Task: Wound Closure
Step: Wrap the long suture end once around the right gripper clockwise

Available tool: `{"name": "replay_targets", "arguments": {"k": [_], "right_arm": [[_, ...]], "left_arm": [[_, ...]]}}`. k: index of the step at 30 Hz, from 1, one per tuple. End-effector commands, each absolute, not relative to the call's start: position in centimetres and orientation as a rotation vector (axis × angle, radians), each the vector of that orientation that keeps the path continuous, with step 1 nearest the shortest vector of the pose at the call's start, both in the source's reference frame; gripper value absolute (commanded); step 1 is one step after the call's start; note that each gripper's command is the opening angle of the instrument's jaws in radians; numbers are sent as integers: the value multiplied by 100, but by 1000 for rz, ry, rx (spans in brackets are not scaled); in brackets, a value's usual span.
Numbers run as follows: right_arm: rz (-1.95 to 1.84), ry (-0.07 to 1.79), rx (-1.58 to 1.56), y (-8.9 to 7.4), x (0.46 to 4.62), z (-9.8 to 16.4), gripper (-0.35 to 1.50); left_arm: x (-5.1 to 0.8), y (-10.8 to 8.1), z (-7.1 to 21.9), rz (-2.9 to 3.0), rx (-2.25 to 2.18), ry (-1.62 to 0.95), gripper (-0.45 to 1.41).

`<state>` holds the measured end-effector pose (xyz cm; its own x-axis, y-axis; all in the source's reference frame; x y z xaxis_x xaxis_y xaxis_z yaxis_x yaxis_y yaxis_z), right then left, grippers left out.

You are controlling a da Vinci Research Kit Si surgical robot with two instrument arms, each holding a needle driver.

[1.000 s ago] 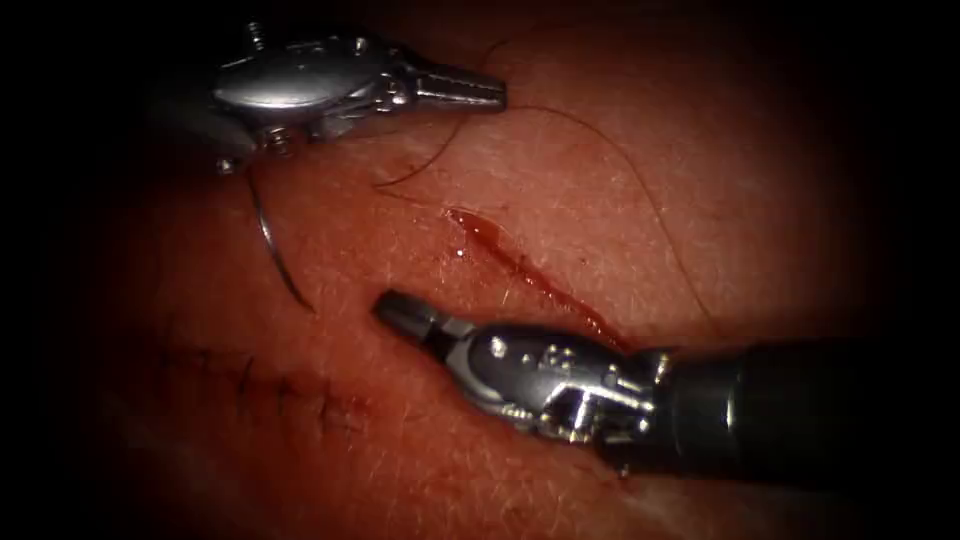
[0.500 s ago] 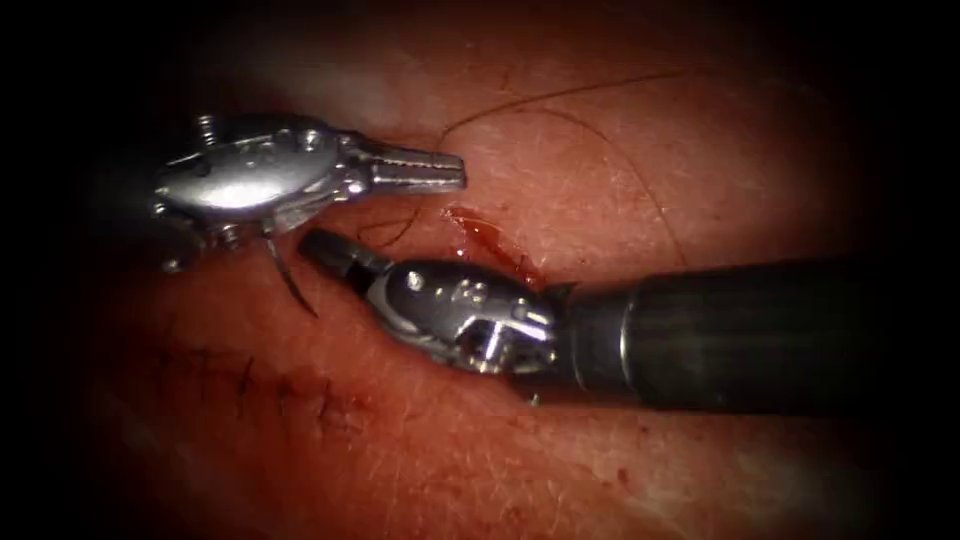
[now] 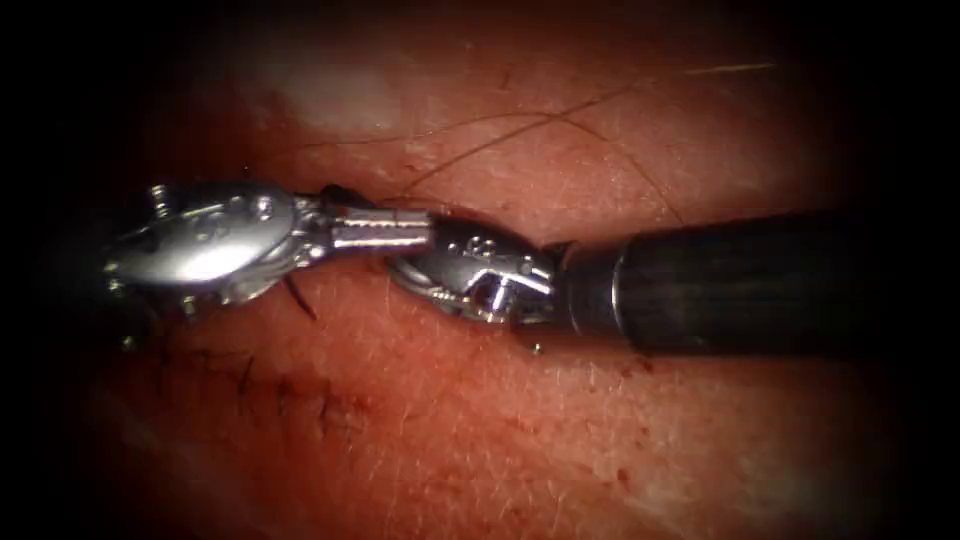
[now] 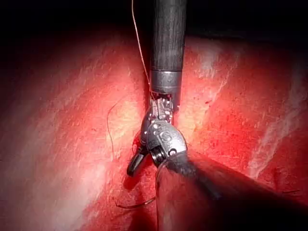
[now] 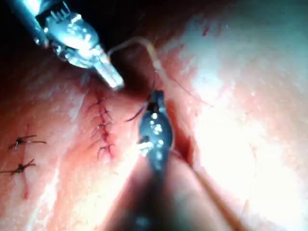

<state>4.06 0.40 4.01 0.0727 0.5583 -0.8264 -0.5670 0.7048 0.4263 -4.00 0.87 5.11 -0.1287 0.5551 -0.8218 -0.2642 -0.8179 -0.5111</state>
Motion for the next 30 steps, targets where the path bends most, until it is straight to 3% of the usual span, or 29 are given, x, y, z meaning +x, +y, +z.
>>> {"name": "replay_targets", "arguments": {"k": [1,19,30], "right_arm": [[853,1241,-15,39,408,404,-35],[897,1395,-16,64,369,382,-35],[902,1513,26,71,366,378,-35]], "left_arm": [[-404,79,517,1990,-1615,-329,-45],[-386,42,526,1895,-1730,-301,-45],[-389,32,533,1791,-1816,-319,-45]]}}
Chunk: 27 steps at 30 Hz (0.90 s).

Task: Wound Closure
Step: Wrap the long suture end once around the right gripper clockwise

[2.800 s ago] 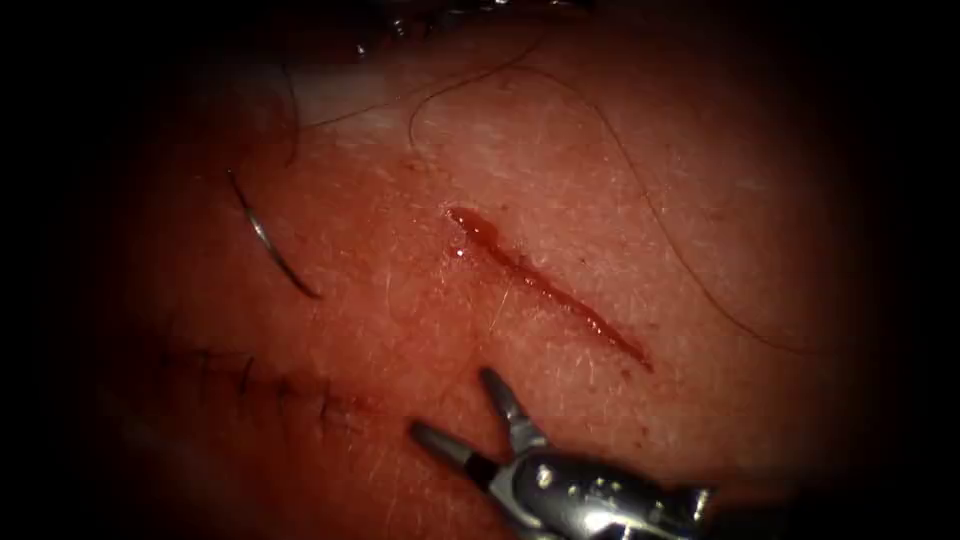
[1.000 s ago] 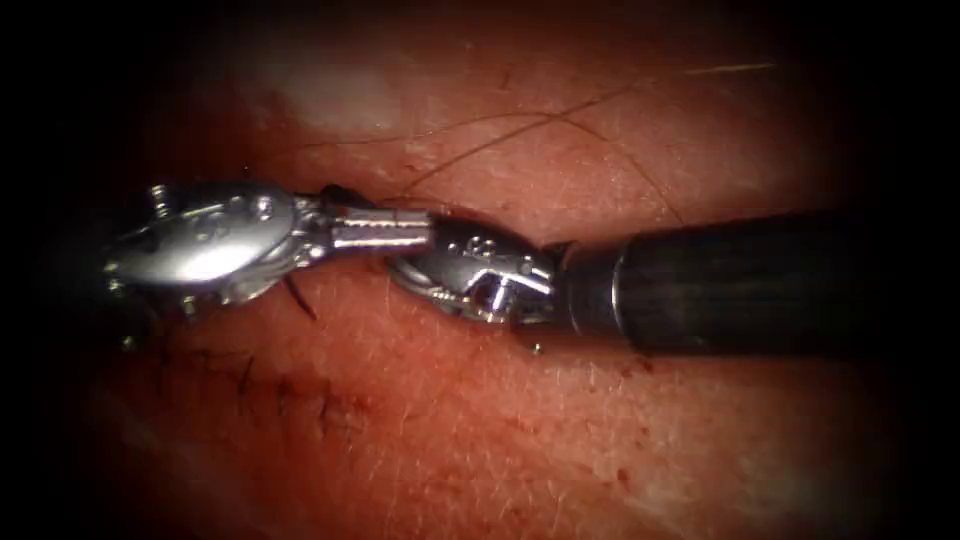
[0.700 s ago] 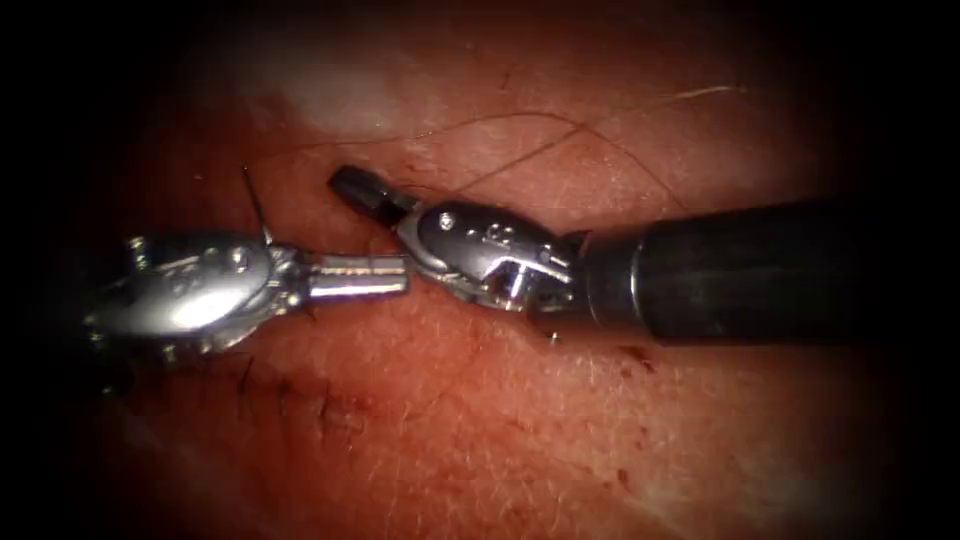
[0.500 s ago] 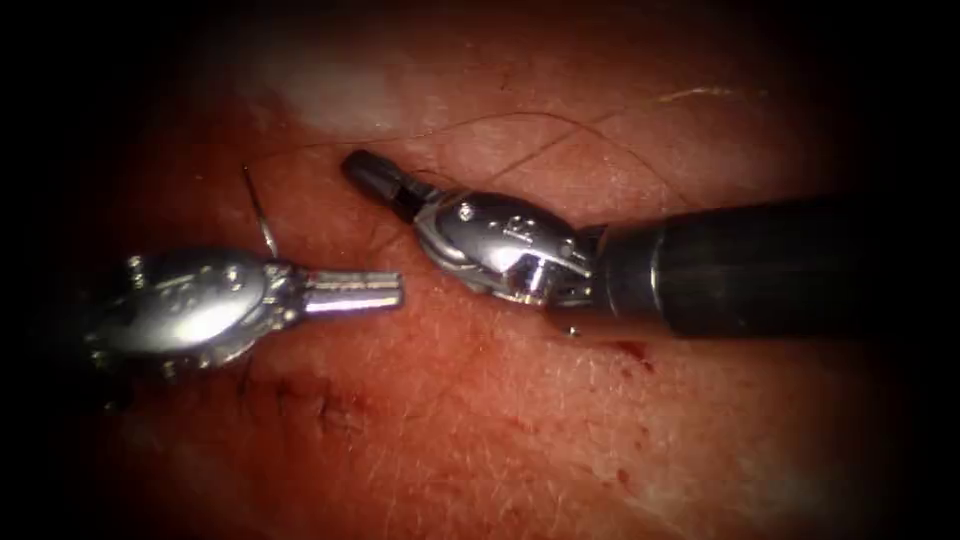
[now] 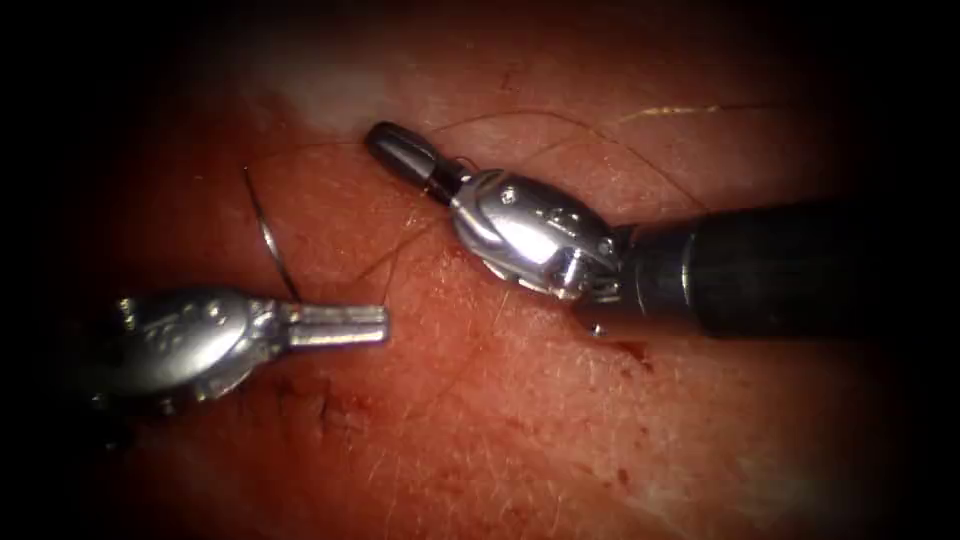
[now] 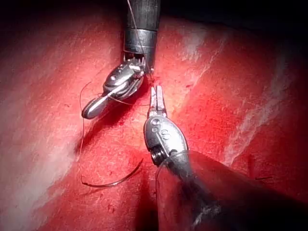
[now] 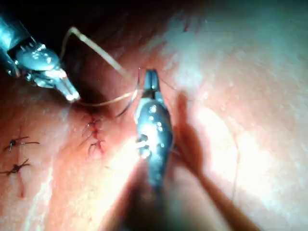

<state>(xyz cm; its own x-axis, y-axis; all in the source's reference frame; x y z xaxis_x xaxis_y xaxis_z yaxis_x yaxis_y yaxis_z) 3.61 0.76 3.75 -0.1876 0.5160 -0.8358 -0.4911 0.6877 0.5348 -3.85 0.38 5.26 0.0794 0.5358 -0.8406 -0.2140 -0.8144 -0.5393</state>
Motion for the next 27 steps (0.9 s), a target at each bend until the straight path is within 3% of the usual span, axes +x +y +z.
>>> {"name": "replay_targets", "arguments": {"k": [1,3,6,9,11,12,15,17,23,27], "right_arm": [[897,1522,32,72,365,377,-35],[888,1536,50,73,360,373,-35],[873,1554,81,72,348,366,-10],[870,1559,90,70,340,363,2],[897,1562,132,67,336,360,32],[897,1562,132,67,336,360,32],[896,1607,144,66,333,357,64],[896,1618,147,68,334,354,74],[887,1632,172,67,332,346,74],[858,1648,208,63,323,344,47]], "left_arm": [[-389,32,535,1791,-1817,-320,-45],[-387,34,537,1789,-1823,-321,-45],[-380,39,544,1782,-1823,-311,-45],[-376,45,550,1780,-1815,-299,-45],[-373,49,555,1778,-1811,-290,-45],[-373,49,555,1778,-1811,-290,-45],[-372,54,573,1768,-1797,-290,-45],[-371,54,585,1765,-1792,-287,-45],[-365,56,624,1752,-1760,-289,-45],[-360,74,642,1744,-1740,-284,-45]]}}
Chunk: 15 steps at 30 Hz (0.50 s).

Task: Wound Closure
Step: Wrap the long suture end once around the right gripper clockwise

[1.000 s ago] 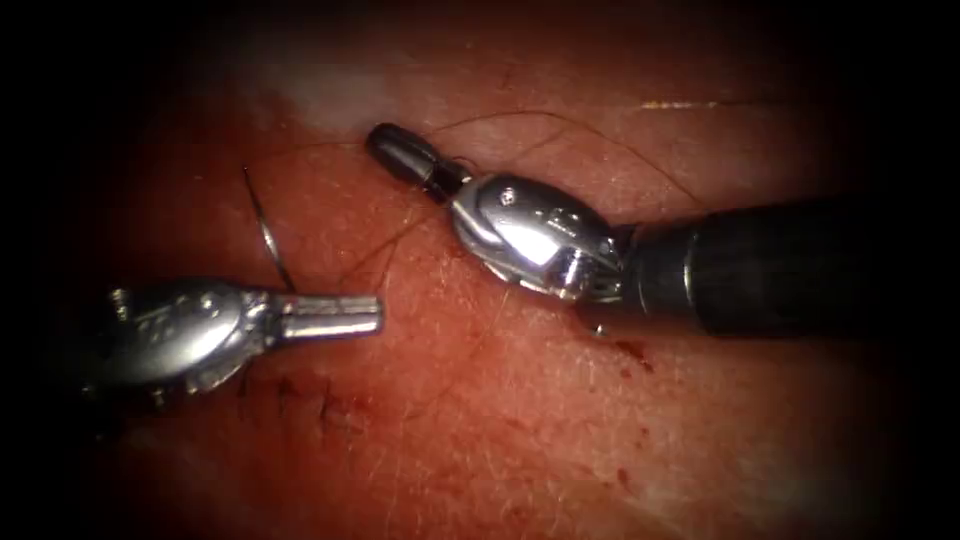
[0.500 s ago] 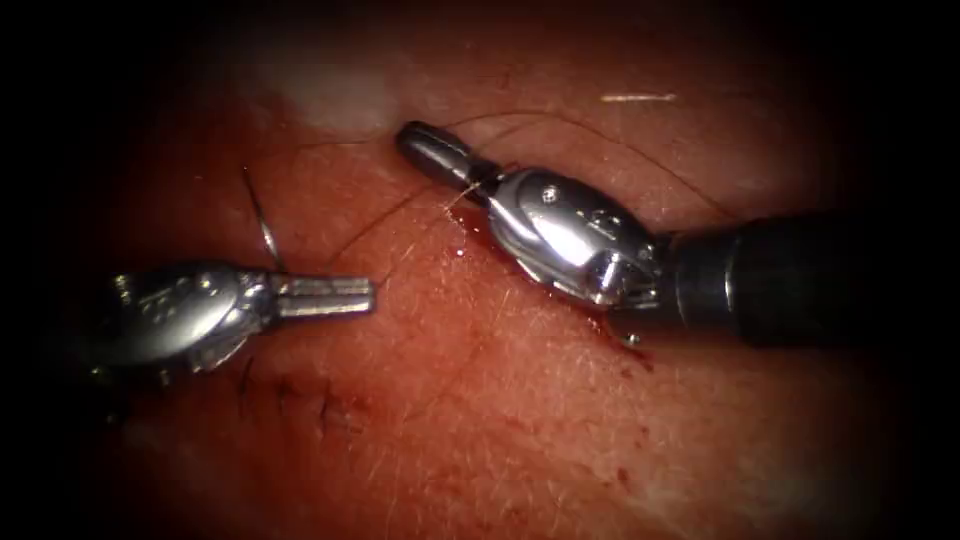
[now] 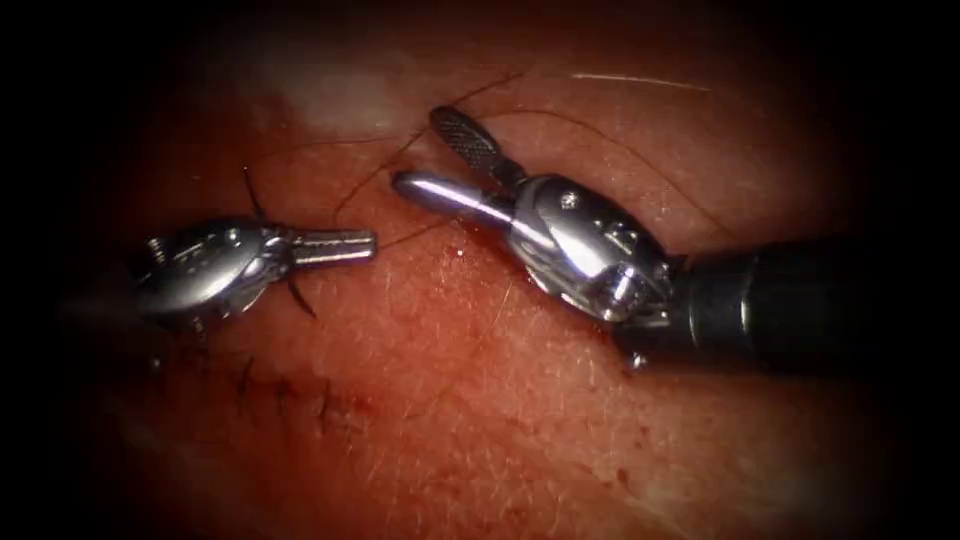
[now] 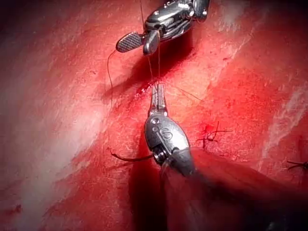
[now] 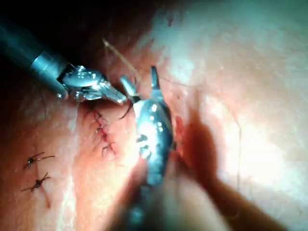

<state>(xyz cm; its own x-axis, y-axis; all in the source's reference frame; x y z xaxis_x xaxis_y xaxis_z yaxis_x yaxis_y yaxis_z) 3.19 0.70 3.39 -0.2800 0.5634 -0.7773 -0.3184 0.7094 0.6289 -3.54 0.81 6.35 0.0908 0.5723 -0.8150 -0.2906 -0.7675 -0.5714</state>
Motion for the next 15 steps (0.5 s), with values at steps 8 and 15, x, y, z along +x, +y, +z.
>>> {"name": "replay_targets", "arguments": {"k": [8,15], "right_arm": [[689,1635,298,61,315,349,27],[534,1620,381,62,314,360,14]], "left_arm": [[-378,95,656,1750,-1740,-310,-45],[-394,98,676,1777,-1722,-345,-45]]}}
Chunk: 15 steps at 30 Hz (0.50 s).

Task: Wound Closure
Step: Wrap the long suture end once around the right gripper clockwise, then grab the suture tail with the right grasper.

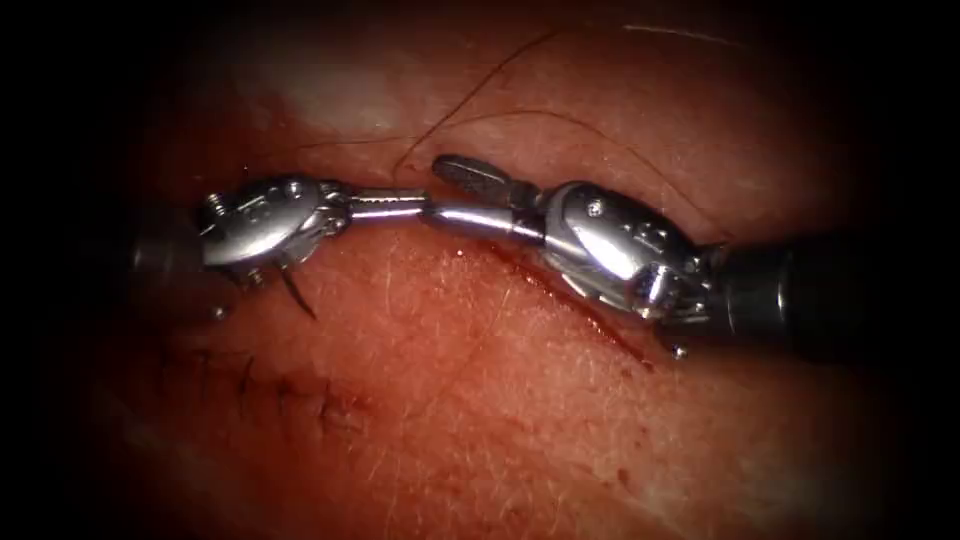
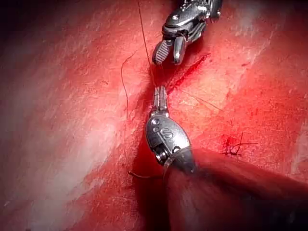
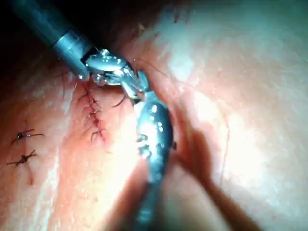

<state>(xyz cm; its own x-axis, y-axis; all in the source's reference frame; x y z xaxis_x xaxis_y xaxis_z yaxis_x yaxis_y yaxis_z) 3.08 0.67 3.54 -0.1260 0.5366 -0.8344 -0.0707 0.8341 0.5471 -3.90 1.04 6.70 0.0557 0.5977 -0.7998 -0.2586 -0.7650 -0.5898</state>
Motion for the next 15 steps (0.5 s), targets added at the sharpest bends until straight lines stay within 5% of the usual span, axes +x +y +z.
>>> {"name": "replay_targets", "arguments": {"k": [1,15], "right_arm": [[474,1566,397,62,314,365,14],[162,1417,586,34,312,380,15]], "left_arm": [[-398,99,681,1780,-1717,-349,-45],[-417,100,689,1801,-1713,-403,-45]]}}
